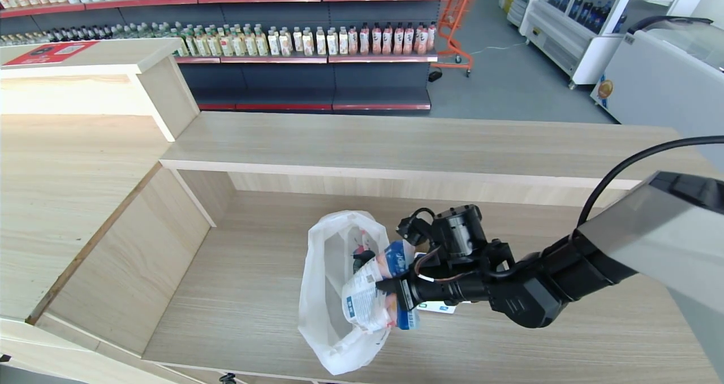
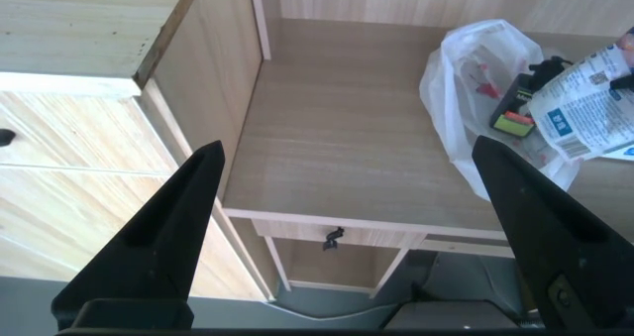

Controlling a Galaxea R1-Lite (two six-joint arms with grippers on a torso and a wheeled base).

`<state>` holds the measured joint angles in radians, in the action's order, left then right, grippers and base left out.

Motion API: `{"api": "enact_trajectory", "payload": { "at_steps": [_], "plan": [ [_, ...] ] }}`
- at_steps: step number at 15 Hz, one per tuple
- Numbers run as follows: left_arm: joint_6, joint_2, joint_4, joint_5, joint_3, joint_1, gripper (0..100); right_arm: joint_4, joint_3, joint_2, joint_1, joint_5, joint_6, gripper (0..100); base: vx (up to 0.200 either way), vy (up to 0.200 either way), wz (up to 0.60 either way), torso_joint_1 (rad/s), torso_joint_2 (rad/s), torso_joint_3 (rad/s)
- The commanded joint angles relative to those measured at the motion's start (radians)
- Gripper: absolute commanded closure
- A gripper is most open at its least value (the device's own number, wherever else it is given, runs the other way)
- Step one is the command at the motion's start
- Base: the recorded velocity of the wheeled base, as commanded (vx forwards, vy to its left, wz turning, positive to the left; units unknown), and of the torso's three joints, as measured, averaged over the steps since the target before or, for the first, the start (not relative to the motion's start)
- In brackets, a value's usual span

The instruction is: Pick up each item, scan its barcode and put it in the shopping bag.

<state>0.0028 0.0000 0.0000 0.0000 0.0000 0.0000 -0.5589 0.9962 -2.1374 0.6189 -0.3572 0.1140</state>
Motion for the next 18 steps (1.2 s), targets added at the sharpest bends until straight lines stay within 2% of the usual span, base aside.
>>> {"api": "enact_trajectory", "payload": {
  "at_steps": [1,6,15,16,18],
  "plan": [
    [0.000,0.000,0.000,0.000,0.000,0.000,0,-0.004,0.045,-0.047,0.007,0.000,0.004,100,0.000,0.000,0.00,0.000,0.00,0.000],
    [-0.001,0.000,0.000,0.000,0.000,0.000,0,-0.018,0.154,-0.105,0.045,-0.002,0.029,100,0.000,0.000,0.00,0.000,0.00,0.000],
    [0.000,0.000,0.000,0.000,0.000,0.000,0,-0.019,0.157,-0.179,0.050,0.043,-0.099,100,0.000,0.000,0.00,0.000,0.00,0.000],
    [0.000,0.000,0.000,0.000,0.000,0.000,0,-0.019,0.162,-0.179,0.050,0.043,-0.099,0,0.000,0.000,0.00,0.000,0.00,0.000],
    [0.000,0.000,0.000,0.000,0.000,-0.002,0,-0.027,0.191,-0.176,0.050,0.035,-0.068,0,0.000,0.000,0.00,0.000,0.00,0.000]
  ]
}}
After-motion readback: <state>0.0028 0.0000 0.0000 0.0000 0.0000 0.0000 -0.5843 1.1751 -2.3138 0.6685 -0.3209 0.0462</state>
